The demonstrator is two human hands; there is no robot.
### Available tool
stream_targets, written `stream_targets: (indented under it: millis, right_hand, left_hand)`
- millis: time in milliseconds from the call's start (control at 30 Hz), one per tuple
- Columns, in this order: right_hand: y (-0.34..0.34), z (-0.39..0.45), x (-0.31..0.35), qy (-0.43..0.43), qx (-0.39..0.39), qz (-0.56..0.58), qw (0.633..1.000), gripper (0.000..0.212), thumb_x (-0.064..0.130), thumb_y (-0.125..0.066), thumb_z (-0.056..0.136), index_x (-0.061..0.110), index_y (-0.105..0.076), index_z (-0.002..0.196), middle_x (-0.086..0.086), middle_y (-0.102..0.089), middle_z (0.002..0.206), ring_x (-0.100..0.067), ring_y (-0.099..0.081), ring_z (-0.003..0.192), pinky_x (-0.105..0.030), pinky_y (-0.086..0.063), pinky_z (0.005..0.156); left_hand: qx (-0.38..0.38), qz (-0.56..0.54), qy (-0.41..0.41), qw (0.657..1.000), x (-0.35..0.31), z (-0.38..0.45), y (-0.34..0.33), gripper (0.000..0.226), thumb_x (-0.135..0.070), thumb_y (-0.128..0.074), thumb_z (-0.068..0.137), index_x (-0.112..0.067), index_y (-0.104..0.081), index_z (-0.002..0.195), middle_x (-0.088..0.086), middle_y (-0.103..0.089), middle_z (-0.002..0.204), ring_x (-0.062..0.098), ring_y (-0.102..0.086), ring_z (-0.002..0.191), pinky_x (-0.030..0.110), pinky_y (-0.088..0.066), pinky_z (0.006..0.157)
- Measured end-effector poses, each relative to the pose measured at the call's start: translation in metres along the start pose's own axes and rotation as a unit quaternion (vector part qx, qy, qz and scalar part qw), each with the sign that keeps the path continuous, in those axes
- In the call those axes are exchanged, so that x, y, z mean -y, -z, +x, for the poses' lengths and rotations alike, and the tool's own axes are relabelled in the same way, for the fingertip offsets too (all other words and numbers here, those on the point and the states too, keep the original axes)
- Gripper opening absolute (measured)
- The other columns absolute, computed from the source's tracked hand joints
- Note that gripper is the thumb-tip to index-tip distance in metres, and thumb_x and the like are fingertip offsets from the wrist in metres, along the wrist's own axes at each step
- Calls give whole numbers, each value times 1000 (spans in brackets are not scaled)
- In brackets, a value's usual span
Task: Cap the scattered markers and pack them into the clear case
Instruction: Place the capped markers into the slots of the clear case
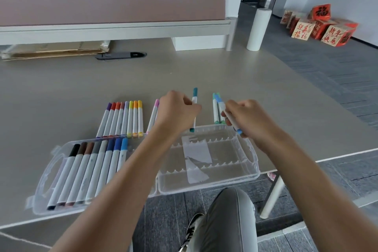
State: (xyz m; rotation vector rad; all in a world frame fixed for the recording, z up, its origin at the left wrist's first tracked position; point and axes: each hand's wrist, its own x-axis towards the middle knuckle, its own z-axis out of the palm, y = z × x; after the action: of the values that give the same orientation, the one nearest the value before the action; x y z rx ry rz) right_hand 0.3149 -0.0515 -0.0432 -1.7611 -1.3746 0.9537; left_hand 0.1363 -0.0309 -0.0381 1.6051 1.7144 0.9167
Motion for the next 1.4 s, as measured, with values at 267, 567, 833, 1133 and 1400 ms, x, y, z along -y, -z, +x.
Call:
stream_targets:
  millis: [267,567,833,1133,1400]
  right_hand:
    - [-49,-52,15,49,75,-8,996,41,37,-65,100,-2,-72,87,-9,-71,69,-15,-60,55,-32,-50,56]
    - [-130,-88,52,92,115,-67,987,29,26,-71,97,2,-72,80,-9,-73,66,-12,-64,47,-20,-45,42]
    - [-160,-95,65,116,72,-140,981,23,25,-80,90,5,-76,79,-2,-76,73,-4,-67,49,-19,-52,54]
    - [-173,-96,56,115,42,-230,965,29,42,-79,88,18,-73,73,3,-78,76,-14,-75,75,-41,-62,78]
    - [-165,-100,56,146,58,-268,950,23,40,-75,91,22,-77,77,2,-77,119,-10,-71,73,-40,-62,77]
  left_hand:
    - [-27,-59,27,998,59,-68,67,6,-18,-69,90,-17,-74,93,0,-72,71,18,-67,64,34,-59,62]
    - [-85,-113,43,989,107,-118,139,9,-14,-68,88,-20,-73,85,4,-71,61,19,-62,55,44,-60,67]
    - [-80,-129,44,987,127,-130,154,11,-17,-69,90,-18,-75,99,2,-74,70,18,-68,60,38,-61,62]
    - [-69,-141,38,987,133,-133,158,8,-21,-70,91,-19,-74,98,-1,-73,76,14,-67,62,29,-56,56]
    - [-71,-106,19,992,129,-132,152,5,-20,-70,91,-22,-74,95,-3,-72,66,17,-69,63,33,-57,62]
